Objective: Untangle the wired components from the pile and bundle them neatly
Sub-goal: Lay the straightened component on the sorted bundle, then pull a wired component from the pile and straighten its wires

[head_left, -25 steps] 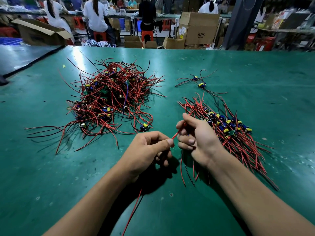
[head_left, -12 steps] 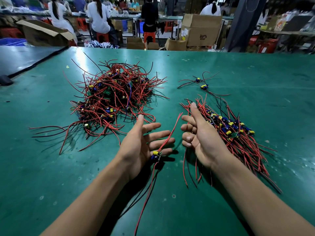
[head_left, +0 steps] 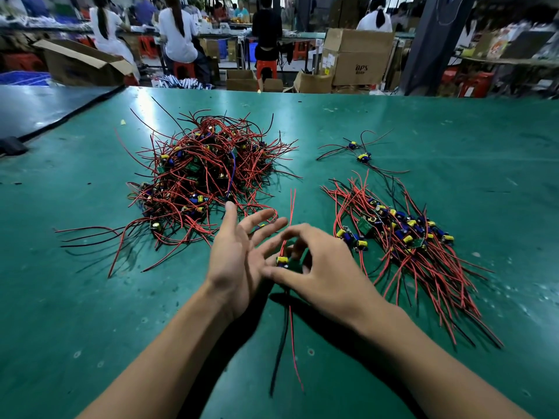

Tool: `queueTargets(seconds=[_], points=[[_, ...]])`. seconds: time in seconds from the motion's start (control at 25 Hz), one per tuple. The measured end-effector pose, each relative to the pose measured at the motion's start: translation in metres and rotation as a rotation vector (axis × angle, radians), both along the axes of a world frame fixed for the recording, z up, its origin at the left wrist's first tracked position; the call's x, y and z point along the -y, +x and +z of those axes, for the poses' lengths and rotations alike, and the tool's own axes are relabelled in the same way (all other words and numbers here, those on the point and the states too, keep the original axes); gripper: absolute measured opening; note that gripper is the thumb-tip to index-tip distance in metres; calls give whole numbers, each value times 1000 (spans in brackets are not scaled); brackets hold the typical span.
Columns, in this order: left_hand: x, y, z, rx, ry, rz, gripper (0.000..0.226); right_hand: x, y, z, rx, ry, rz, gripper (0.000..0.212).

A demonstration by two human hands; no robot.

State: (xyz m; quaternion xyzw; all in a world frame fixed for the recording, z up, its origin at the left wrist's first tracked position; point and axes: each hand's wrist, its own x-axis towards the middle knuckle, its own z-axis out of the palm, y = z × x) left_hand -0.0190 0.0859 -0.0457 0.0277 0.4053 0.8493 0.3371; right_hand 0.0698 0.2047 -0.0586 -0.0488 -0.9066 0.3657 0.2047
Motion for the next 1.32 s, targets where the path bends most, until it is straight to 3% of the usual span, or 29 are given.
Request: queueTargets(seconds=[0.16, 0.2, 0.28, 0.36, 0.48, 0.6, 0.76, 0.92, 1.08, 1.16, 1.24, 1.32], points=[[-7, 7, -3, -150, -108, 81, 52, -6, -1, -2, -85, 81, -88, 18], [-7, 9, -6, -304, -200, 138, 40, -11, -2, -1, -129, 71, -158, 15], [-3, 7, -12, -806, -551, 349, 12, -23, -2, 4, -203, 59, -317, 11], [3, 1, -20, -1170, -853, 506, 16, -37, -2, 8, -205, 56, -444, 12], [6, -10, -26, -1230, -1120, 419, 31, -52, 0, 11, -108, 76, -545, 20], [4, -10, -30, -1302, -1323, 251, 38, -46, 1, 10, -80, 145, -484, 23], [6, -7, -26, -1399, -1231, 277, 23, -27, 1, 8, -187, 301, -258, 13], [7, -3, -24, -1477, -1129, 224, 14, -27, 0, 4, -159, 230, -193, 9], [8, 5, -17, -1519, -880, 421, 13, -25, 0, 11, -139, -139, -299, 10], [7, 9, -14, -1579, -771, 527, 13, -24, -1, 15, -40, -334, -353, 28], [5, 14, -15, -1653, -707, 544, 14, -22, -1, 18, 87, -517, -267, 43], [3, 17, -18, -1703, -675, 522, 14, -18, -1, 20, 114, -670, -138, 36]])
